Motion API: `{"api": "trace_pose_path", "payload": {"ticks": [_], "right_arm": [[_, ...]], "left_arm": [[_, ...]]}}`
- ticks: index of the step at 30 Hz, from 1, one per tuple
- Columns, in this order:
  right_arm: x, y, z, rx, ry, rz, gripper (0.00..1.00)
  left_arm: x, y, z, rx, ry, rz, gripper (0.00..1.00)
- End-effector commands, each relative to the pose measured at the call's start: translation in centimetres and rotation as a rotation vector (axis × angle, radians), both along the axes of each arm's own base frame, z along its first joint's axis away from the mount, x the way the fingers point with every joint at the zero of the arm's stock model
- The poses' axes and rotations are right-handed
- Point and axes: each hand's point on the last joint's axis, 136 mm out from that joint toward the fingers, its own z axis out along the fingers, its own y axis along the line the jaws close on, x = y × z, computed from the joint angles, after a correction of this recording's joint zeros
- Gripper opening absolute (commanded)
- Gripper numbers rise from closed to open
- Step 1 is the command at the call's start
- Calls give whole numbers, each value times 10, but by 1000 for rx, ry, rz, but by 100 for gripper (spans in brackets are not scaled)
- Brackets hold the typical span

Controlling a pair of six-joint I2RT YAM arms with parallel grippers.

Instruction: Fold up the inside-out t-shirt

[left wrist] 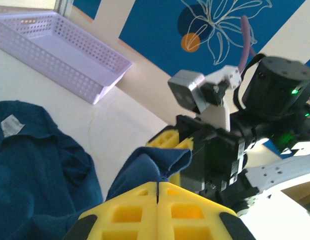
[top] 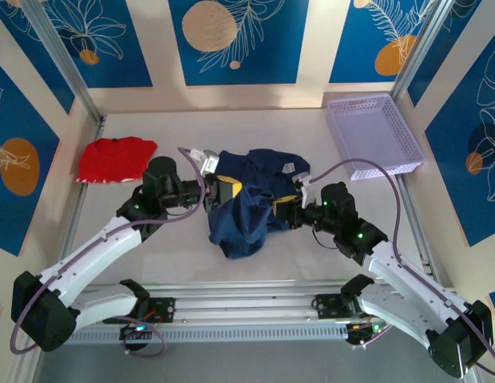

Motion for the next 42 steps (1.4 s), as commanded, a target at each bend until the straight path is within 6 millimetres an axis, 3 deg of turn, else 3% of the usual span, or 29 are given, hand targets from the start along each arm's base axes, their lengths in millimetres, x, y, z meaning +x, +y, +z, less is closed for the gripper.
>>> {"api": "trace_pose_path", "payload": {"ticks": [1, 6, 12, 20, 24, 31, 36, 42], "right_arm": [[-6, -3, 28, -6, -88, 5, 33], [-25, 12, 50, 4, -151, 145, 53], [-16, 17, 69, -33, -159, 142, 57], [-13, 33, 54, -104, -106, 182, 56], [-8, 31, 49, -132, -103, 160, 45], [-10, 18, 63, -144, -148, 124, 2], [-25, 3, 86, -54, -195, 146, 0], [-29, 16, 84, 53, -160, 226, 0]], "left_arm": [[2, 6, 4, 21, -84, 18, 0], [2, 4, 0, 32, -76, 12, 0], [2, 4, 0, 39, -74, 7, 0], [1, 4, -1, 41, -72, 6, 0], [1, 4, -1, 44, -75, 7, 0], [14, 17, -17, 111, -56, 124, 0], [33, 57, -43, 234, -28, 366, 0], [22, 54, -64, 247, 27, 319, 0]]}}
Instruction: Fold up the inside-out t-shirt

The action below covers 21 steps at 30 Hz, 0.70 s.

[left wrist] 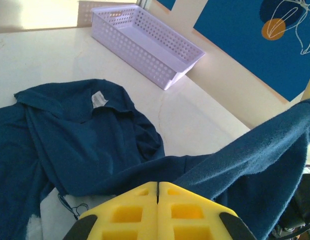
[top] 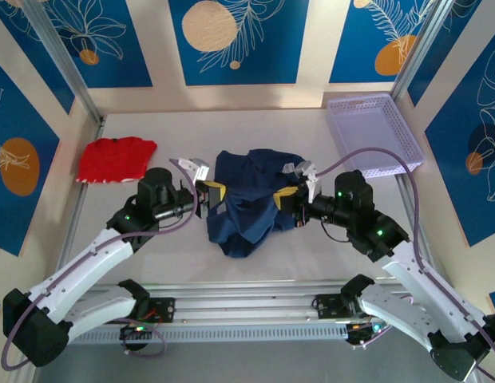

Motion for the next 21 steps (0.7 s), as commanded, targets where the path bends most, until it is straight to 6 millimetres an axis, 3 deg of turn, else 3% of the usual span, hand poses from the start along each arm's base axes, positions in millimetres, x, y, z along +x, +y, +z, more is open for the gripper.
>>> {"api": "trace_pose_path", "payload": {"ticks": [1, 7, 10, 16, 18, 21], "right_arm": [[-3, 10, 3, 61, 29, 61, 0], [0, 20, 8, 109, 87, 88, 0], [2, 23, 7, 125, 116, 90, 0], [6, 26, 4, 130, 159, 88, 0], [4, 27, 4, 133, 159, 100, 0], [1, 27, 2, 121, 153, 111, 0]], "left_arm": [[3, 12, -26, 61, 53, 58, 0], [-11, 8, -18, 137, -16, 74, 39], [-25, -4, -10, 187, -81, 44, 45], [-73, -58, 12, 155, -192, -193, 47], [-65, -64, 8, 191, -194, -163, 47], [-28, -48, -3, 312, -206, 39, 45]]}}
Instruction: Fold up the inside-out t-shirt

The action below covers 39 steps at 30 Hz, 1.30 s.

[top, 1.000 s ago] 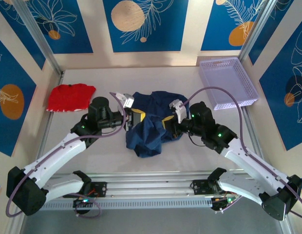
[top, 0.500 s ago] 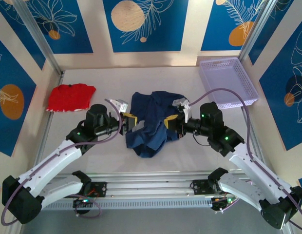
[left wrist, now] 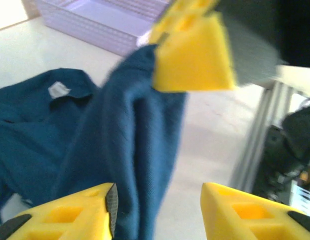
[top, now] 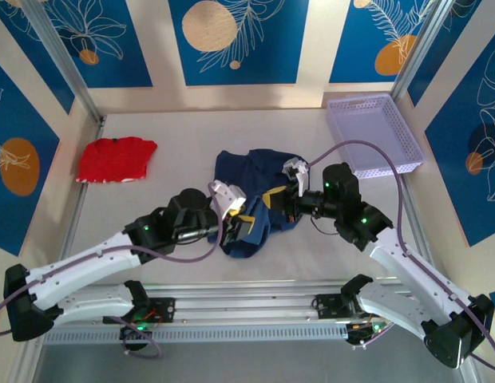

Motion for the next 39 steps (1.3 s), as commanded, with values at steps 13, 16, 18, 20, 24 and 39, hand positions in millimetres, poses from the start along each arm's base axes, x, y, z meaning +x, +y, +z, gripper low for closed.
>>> {"api": "trace_pose_path", "payload": {"ticks": [13, 16, 18, 20, 24, 39], "right_arm": [[-20, 4, 5, 43, -49, 142, 0], [-15, 9, 3, 68, -15, 142, 0], [-8, 10, 0, 76, 14, 118, 0], [1, 12, -1, 89, 44, 92, 0], [13, 15, -4, 120, 112, 60, 0], [25, 23, -9, 141, 204, 35, 0]], "left_arm": [[92, 22, -9, 59, -3, 258, 26], [96, 23, -13, 42, 31, 245, 28], [93, 23, -13, 39, 36, 226, 28], [88, 24, -14, 45, 32, 206, 32], [78, 35, -15, 65, 23, 203, 42], [26, 25, -14, -23, 97, 11, 12]]}}
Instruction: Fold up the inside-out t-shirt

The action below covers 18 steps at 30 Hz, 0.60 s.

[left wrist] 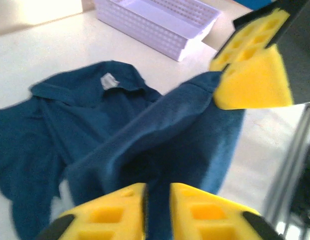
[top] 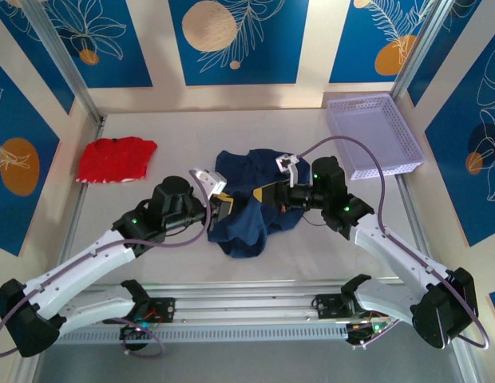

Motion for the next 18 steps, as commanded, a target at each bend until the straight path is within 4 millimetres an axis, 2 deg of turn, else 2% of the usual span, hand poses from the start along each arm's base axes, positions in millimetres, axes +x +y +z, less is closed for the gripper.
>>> {"api": "trace_pose_path", "payload": {"ticks": [1, 4, 5, 7, 9, 12, 16, 18], "right_arm": [[-1, 3, 12, 32, -12, 14, 0], [-3, 3, 13, 36, -16, 21, 0], [-4, 3, 13, 37, -18, 21, 0], [-5, 2, 14, 41, -22, 21, 0], [-6, 2, 15, 48, -23, 27, 0], [-8, 2, 16, 52, -29, 29, 0], [-10, -1, 16, 56, -39, 26, 0], [-11, -3, 17, 57, -50, 21, 0]], "left_arm": [[-1, -17, -9, 12, 44, -60, 10], [19, -20, -19, 65, 34, -5, 8], [22, -23, -20, 68, 34, -5, 11], [27, -32, -20, 58, 36, -22, 21], [34, -39, -22, 51, 40, -17, 36], [51, -43, -28, 55, 39, 26, 45], [74, -46, -36, 33, 51, 80, 45], [78, -55, -35, -5, 65, 54, 37]]}}
